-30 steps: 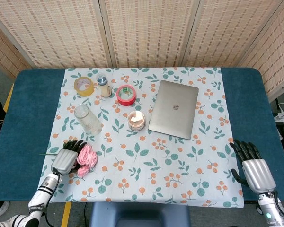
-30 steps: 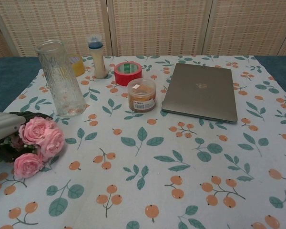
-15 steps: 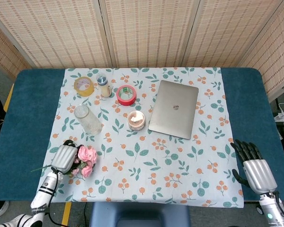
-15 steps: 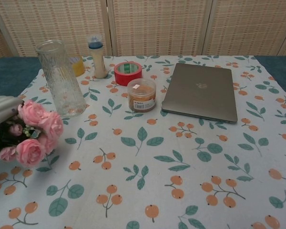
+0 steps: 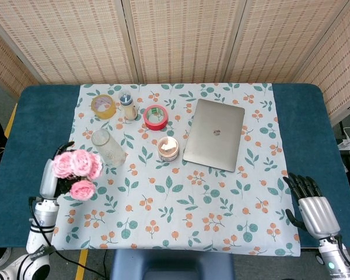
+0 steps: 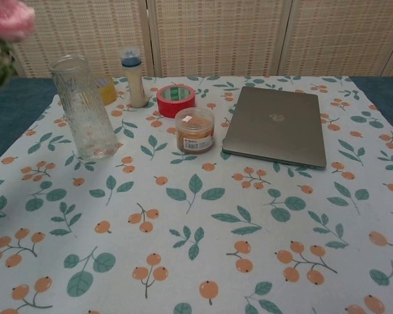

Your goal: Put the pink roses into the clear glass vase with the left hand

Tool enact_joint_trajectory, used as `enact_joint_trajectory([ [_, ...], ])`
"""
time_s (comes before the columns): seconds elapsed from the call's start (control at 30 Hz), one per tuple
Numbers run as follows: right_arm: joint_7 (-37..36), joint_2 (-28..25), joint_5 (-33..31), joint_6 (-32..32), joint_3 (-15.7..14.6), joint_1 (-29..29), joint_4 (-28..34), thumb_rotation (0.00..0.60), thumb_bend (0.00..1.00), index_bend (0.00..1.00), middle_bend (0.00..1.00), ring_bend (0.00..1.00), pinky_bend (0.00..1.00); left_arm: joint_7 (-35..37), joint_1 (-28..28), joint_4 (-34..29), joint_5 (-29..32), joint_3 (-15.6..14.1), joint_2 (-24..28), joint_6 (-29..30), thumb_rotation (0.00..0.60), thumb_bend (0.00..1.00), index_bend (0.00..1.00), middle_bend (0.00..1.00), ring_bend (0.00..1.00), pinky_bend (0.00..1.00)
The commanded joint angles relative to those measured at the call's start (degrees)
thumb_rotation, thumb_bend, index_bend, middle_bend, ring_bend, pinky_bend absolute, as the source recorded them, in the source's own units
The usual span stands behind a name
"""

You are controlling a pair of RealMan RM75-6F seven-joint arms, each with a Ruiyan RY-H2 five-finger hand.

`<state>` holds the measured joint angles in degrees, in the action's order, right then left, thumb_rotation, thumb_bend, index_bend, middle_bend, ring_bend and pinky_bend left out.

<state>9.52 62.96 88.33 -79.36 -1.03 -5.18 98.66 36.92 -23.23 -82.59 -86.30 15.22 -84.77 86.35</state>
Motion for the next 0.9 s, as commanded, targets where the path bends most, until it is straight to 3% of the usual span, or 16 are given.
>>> enact_joint_trajectory([
  [0.03, -0.1, -0.1, -0.1, 0.0, 0.0, 0.0, 0.3, 0.6, 0.31, 0.0, 0.0, 0.0, 0.0, 13.7, -5.9, -3.7, 6.0, 11.9, 2.7, -1.8, 0.6, 0.66, 0.62, 0.77, 0.47, 0.18],
  [0.17, 0.2, -0.1, -0.3, 0.1, 0.0, 0.0, 0.3, 0.6, 0.31, 0.0, 0.0, 0.0, 0.0, 13.3, -11.2, -2.0, 10.7, 16.5, 2.1, -7.3, 0.6, 0.67, 0.61, 0.77, 0.47, 0.19],
  [0.4, 0.5, 0.1, -1.8, 0.7, 0.6, -0.3, 0.0, 0.6, 0.31, 0.0, 0.0, 0.0, 0.0, 9.8, -18.5, 3.5, 15.0, 20.8, -0.7, -11.6, 0.6, 0.68, 0.61, 0.77, 0.47, 0.19],
  [0.63, 0.2, -0.1, -2.6, 0.6, 1.1, -0.3, -0.1, 0.6, 0.31, 0.0, 0.0, 0.0, 0.0, 9.3, -22.0, 8.2, 16.1, 20.9, -3.8, -12.8, 0.6, 0.68, 0.62, 0.77, 0.47, 0.19],
  [0.9, -0.7, -0.5, -2.6, 0.5, 1.1, -0.3, -0.2, 0.6, 0.31, 0.0, 0.0, 0.0, 0.0, 9.2, -23.2, 13.1, 15.1, 18.2, -6.6, -12.7, 0.6, 0.68, 0.62, 0.77, 0.47, 0.19],
])
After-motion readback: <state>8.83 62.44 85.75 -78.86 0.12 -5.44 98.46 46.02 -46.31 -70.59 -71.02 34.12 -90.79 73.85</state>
